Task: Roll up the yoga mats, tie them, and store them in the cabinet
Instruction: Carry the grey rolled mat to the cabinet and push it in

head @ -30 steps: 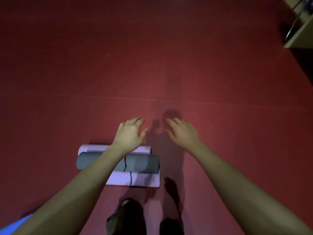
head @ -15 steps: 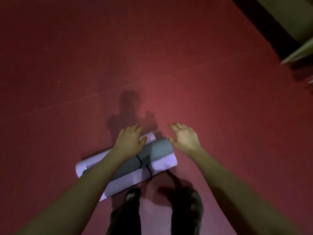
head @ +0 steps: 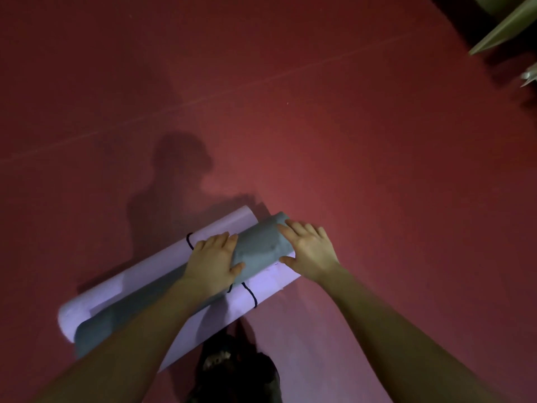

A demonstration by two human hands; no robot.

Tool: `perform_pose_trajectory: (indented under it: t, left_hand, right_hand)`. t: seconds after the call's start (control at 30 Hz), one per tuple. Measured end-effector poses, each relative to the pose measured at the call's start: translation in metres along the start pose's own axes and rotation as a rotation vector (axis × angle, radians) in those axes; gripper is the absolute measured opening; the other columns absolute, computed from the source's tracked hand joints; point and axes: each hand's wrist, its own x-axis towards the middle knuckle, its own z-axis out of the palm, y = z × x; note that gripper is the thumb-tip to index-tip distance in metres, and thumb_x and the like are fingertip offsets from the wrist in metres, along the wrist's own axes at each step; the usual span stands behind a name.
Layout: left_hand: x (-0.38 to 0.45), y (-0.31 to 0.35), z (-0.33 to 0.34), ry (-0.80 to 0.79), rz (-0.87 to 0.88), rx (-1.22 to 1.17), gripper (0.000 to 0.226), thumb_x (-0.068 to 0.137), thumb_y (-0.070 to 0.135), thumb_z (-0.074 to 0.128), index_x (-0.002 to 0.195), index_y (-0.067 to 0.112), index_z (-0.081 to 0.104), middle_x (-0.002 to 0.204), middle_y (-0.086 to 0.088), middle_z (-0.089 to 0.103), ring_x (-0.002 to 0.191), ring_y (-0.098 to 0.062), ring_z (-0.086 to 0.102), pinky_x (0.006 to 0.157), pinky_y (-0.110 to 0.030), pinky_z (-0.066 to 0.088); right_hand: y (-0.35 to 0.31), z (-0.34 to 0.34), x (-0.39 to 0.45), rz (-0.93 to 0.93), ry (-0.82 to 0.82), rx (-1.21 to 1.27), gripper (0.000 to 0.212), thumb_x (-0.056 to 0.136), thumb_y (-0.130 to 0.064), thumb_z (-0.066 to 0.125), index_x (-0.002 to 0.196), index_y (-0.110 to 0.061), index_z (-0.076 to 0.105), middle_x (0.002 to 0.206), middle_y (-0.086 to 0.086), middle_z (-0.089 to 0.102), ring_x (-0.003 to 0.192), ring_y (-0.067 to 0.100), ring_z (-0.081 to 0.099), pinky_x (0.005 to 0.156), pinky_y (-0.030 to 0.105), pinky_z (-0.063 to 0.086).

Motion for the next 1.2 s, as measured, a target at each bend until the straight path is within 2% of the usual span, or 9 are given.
perform_pose_trajectory:
  t: [0.1, 0.23, 0.4, 0.5, 0.67, 0.77, 0.87, 1.1, 1.2]
  left_hand:
    - [0.033, -0.016, 0.065, -0.022, 0.003, 0.019, 0.083, 0.086, 0.062, 0.047, 0.149, 0.014, 0.024, 0.154, -0.010, 0.027, 0.138, -0.027, 0.032, 0.108, -0.040, 0.027]
    - [0.071, -0.038, 0.132, -0.030, -0.038, -0.005, 0.111, 0.056, 0.082, 0.036, 0.130, 0.002, 0.054, 0.130, -0.022, 0.056, 0.108, -0.042, 0.060, 0.085, -0.054, 0.048]
    - [0.102, -0.046, 0.180, -0.088, -0.098, 0.022, 0.143, 0.050, 0.085, 0.062, 0.150, 0.016, -0.012, 0.158, -0.016, 0.001, 0.140, -0.038, 0.021, 0.110, -0.055, 0.019]
    - [0.111, -0.046, 0.188, -0.088, -0.113, 0.054, 0.146, 0.049, 0.086, 0.062, 0.148, 0.019, -0.022, 0.157, -0.017, -0.002, 0.139, -0.039, 0.021, 0.108, -0.059, 0.021]
    - [0.108, -0.046, 0.189, 0.046, -0.062, 0.065, 0.127, 0.056, 0.080, 0.061, 0.152, 0.020, 0.003, 0.138, -0.007, 0.042, 0.113, -0.031, 0.050, 0.091, -0.042, 0.041]
    - [0.098, -0.043, 0.179, 0.066, -0.052, 0.039, 0.122, 0.051, 0.074, 0.067, 0.149, 0.014, 0.026, 0.124, -0.013, 0.055, 0.098, -0.036, 0.058, 0.080, -0.044, 0.046]
    - [0.081, -0.033, 0.156, 0.067, -0.023, 0.071, 0.121, 0.044, 0.072, 0.072, 0.142, 0.010, 0.040, 0.113, -0.016, 0.062, 0.085, -0.038, 0.061, 0.071, -0.047, 0.049]
    - [0.025, 0.029, 0.018, 0.164, 0.119, 0.165, 0.121, 0.036, 0.063, 0.078, 0.140, 0.010, 0.044, 0.116, -0.017, 0.060, 0.085, -0.037, 0.061, 0.073, -0.048, 0.051]
    - [-0.002, 0.073, -0.061, 0.172, 0.171, 0.222, 0.119, 0.054, 0.067, 0.070, 0.151, 0.019, 0.020, 0.139, -0.014, 0.044, 0.108, -0.034, 0.051, 0.094, -0.047, 0.041]
  right_hand:
    - [0.007, 0.065, 0.033, -0.014, -0.075, -0.023, 0.088, 0.082, -0.047, 0.067, 0.152, -0.031, 0.015, 0.160, -0.005, 0.012, 0.146, 0.022, 0.011, 0.116, 0.050, 0.006]
    - [0.017, 0.135, 0.078, -0.065, -0.117, -0.095, 0.110, 0.072, -0.052, 0.074, 0.153, -0.035, 0.002, 0.161, -0.006, -0.003, 0.147, 0.028, -0.004, 0.112, 0.061, -0.007]
    - [0.015, 0.186, 0.119, -0.033, -0.117, -0.181, 0.134, 0.059, -0.061, 0.079, 0.151, -0.030, -0.014, 0.160, 0.002, -0.014, 0.143, 0.040, -0.017, 0.102, 0.073, -0.011]
    - [0.018, 0.198, 0.127, -0.065, -0.039, -0.238, 0.139, 0.051, -0.061, 0.082, 0.153, -0.027, -0.007, 0.161, 0.007, -0.006, 0.144, 0.043, -0.013, 0.099, 0.071, -0.017]
    - [0.021, 0.195, 0.127, -0.127, 0.016, -0.261, 0.130, 0.041, -0.067, 0.082, 0.150, -0.022, 0.028, 0.151, 0.011, 0.035, 0.139, 0.050, 0.021, 0.099, 0.079, 0.003]
    - [0.020, 0.189, 0.114, -0.117, 0.082, -0.267, 0.126, 0.025, -0.070, 0.083, 0.136, -0.020, 0.052, 0.134, 0.013, 0.055, 0.124, 0.052, 0.045, 0.088, 0.083, 0.020]
    - [0.021, 0.170, 0.090, -0.089, 0.155, -0.230, 0.119, 0.024, -0.066, 0.085, 0.130, -0.019, 0.059, 0.128, 0.015, 0.059, 0.118, 0.052, 0.051, 0.084, 0.083, 0.023]
    - [0.025, 0.042, -0.010, 0.105, 0.217, -0.128, 0.125, 0.024, -0.065, 0.085, 0.135, -0.017, 0.053, 0.134, 0.016, 0.055, 0.123, 0.052, 0.046, 0.087, 0.083, 0.022]
    - [0.032, -0.028, -0.062, 0.183, 0.257, -0.099, 0.126, 0.029, -0.065, 0.085, 0.139, -0.019, 0.044, 0.136, 0.017, 0.053, 0.125, 0.052, 0.043, 0.087, 0.082, 0.023]
